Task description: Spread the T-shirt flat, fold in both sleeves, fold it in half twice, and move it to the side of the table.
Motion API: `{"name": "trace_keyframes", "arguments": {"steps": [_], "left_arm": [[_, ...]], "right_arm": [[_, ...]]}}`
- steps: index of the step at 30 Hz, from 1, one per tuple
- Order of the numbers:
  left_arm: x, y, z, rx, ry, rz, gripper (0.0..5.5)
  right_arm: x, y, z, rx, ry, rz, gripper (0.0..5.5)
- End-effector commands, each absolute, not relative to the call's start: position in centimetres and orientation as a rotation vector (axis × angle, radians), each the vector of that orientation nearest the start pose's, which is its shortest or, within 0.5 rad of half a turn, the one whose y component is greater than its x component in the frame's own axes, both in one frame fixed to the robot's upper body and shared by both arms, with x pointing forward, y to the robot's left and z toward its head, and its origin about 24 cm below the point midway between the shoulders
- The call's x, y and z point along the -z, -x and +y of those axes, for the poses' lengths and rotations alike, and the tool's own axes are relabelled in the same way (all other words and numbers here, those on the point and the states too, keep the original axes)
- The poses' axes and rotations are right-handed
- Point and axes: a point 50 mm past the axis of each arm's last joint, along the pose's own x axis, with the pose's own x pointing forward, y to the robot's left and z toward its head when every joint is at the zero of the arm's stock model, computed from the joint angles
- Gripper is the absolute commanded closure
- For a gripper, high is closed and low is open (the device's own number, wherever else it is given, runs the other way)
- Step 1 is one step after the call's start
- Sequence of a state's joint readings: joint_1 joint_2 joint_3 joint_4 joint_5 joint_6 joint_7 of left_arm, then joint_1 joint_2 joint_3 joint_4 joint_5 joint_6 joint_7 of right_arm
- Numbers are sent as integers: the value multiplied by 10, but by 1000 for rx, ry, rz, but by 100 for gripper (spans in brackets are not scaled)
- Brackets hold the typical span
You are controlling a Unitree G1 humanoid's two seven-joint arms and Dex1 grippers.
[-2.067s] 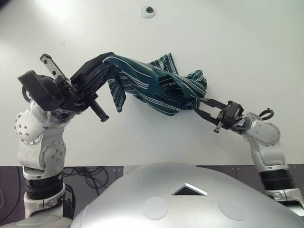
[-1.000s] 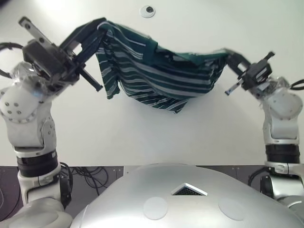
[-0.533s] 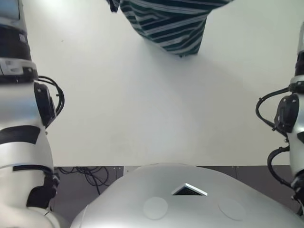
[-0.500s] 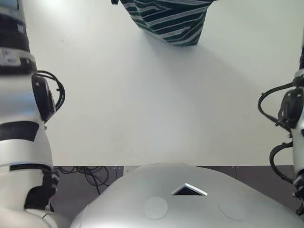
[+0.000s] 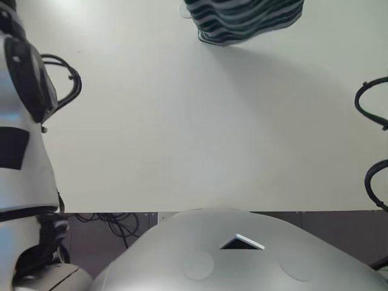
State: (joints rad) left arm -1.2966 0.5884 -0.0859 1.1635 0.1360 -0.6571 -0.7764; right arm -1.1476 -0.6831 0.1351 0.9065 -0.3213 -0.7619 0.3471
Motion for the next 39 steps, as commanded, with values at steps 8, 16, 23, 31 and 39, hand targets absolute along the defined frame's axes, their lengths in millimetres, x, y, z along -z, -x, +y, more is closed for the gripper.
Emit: {"name": "trace_keyframes", "arguments": {"steps": [8,16,23,31,39], "left_arm": [[-104,-118,224,1705,-416,286,550],[-56,-96,226,1631,-837,418,550],[-48,-83,220,1648,-968,382,550],[-63,-84,216,1588,-803,422,487],[-115,-114,229,1574,-639,529,415]], "right_arm": [[-80,-127,-250,-1408,379,202,547],[-66,-89,-242,-1514,421,474,547],[-52,-72,-236,-1463,477,554,547],[-60,-74,-234,-1388,408,566,509],[-108,-87,-248,-1469,287,475,431]]}}
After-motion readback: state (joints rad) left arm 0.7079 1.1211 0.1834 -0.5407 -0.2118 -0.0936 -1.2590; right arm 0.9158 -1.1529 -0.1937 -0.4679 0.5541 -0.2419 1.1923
